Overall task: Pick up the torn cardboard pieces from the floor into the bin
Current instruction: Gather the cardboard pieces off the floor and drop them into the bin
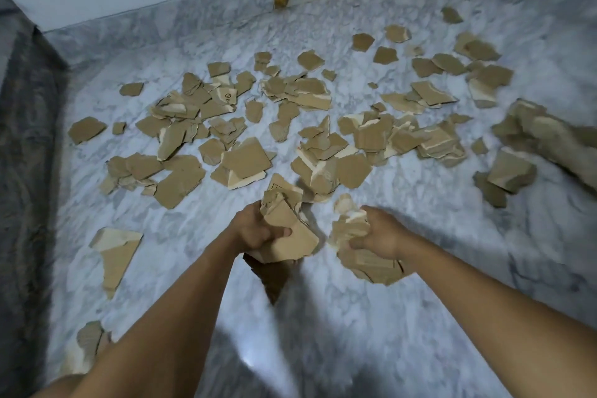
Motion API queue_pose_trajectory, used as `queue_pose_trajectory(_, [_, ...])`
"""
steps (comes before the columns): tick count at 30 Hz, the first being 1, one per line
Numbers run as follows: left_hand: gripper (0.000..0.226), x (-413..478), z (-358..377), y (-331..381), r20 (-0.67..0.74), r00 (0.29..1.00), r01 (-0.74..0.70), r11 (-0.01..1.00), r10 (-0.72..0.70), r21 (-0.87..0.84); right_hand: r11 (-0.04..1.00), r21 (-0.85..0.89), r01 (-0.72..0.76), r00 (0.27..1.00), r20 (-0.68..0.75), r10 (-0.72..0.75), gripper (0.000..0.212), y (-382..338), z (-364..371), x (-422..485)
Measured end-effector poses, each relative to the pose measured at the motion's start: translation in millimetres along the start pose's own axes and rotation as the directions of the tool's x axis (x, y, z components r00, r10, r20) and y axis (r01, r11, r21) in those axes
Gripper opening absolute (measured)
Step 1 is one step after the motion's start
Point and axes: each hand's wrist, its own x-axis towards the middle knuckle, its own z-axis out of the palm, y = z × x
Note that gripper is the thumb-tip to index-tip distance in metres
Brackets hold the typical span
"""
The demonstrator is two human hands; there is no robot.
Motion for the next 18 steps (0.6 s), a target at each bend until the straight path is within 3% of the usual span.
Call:
queue_pose_trajectory(2, [0.074,-3.0,2.7,39.6,-0.006,0.999,-0.045,0.998,0.045,-0.048,0.978,0.204,-0.031,0.998,-0.045,0.041,0.039,8.0,-43.9,-23.7])
queue_pose_trajectory(3, [0.074,-5.4,4.4,61.2,-0.01,0.998,-0.067,0.996,0.067,-0.051,0.958,0.285,-0.039,0.996,-0.063,0.06,0.047,10.4,-63.9,-33.8])
queue_pose_trajectory(6, [0.073,-5.6,17.8,138.0,-0.016,0.986,-0.164,0.981,0.163,-0.101,0.88,0.476,-0.013,0.982,-0.159,0.101,0.105,31.4,-122.8,-51.8])
queue_pose_trajectory(7, [0.069,-11.8,24.8,172.7,-0.003,0.978,-0.206,0.97,0.207,-0.128,0.842,0.539,0.019,0.978,-0.184,0.096,0.111,40.8,-143.3,-59.0])
queue_pose_trajectory(11, [0.037,-36.8,67.1,297.4,0.087,0.928,-0.339,0.917,0.363,-0.212,0.73,0.671,0.128,0.948,-0.3,0.109,0.093,57.2,-217.2,-119.6])
queue_pose_trajectory(15, [0.032,-72.9,124.6,414.1,0.133,0.882,-0.388,0.858,0.452,-0.336,0.648,0.708,0.28,0.839,-0.508,0.193,0.097,110.6,-279.0,-188.4])
queue_pose_trajectory(18, [0.033,-102.3,171.0,487.8,0.159,0.847,-0.432,0.831,0.508,-0.351,0.562,0.751,0.346,0.769,-0.571,0.289,0.072,141.4,-315.9,-251.4])
